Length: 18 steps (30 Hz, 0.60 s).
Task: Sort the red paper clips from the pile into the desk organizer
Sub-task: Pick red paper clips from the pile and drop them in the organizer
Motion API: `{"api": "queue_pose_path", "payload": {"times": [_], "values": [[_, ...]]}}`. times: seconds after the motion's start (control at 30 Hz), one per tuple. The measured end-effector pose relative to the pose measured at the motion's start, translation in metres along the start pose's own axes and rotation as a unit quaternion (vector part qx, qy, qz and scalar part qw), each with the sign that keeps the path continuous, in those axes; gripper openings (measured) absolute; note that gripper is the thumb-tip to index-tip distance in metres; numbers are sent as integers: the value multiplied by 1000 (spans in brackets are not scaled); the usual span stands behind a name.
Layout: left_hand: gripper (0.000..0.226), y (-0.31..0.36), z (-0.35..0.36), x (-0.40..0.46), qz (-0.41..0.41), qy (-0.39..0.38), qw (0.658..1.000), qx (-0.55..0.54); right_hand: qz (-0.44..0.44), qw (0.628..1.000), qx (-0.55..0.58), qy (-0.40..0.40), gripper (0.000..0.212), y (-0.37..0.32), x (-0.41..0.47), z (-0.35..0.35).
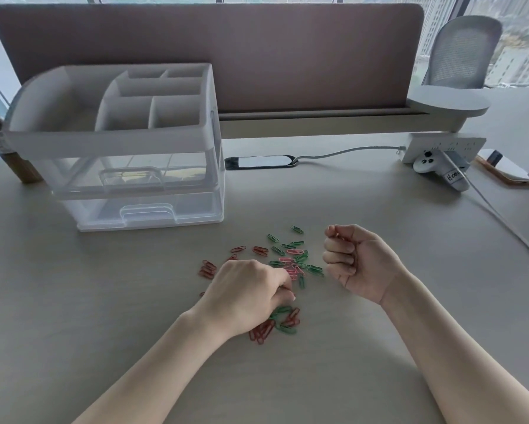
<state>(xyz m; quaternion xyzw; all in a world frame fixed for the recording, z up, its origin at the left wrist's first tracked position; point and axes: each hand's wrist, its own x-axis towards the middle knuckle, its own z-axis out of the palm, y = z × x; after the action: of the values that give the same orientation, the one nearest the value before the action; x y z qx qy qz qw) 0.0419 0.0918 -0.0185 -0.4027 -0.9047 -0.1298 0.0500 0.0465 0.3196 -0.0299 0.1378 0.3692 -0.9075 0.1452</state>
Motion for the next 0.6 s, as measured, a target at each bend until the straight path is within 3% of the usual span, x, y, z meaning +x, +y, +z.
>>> {"api": "queue_pose_path", "payload": {"times": [0.13, 0.23, 0.3, 0.37, 0.4, 0.43, 0.53, 0.6], "values": [[31, -2, 0, -3, -10, -27, 999, 45, -47, 991, -106, 63, 20, 3, -3, 5], [26, -4, -3, -9, -25, -26, 999, 33, -102, 953, -269, 98, 25, 7, -8, 10], [21, -7, -9, -13, -53, -18, 997, -47, -121, 923, -345, 123, 27, 8, -10, 11], [24, -13, -13, -16, -116, -4, 968, -221, -132, 910, -366, 141, 28, 7, -11, 12], [26, -16, -16, -17, -152, 15, 928, -341, -135, 910, -365, 146, 28, 7, -11, 13], [25, -20, -17, -17, -184, 33, 865, -465, -137, 911, -360, 149, 28, 6, -12, 14], [20, -25, -19, -14, -258, 58, 597, -758, -134, 917, -344, 154, 28, 6, -12, 15], [19, -26, -19, -12, -264, 62, 444, -854, -132, 919, -338, 154, 27, 6, -11, 15]]}}
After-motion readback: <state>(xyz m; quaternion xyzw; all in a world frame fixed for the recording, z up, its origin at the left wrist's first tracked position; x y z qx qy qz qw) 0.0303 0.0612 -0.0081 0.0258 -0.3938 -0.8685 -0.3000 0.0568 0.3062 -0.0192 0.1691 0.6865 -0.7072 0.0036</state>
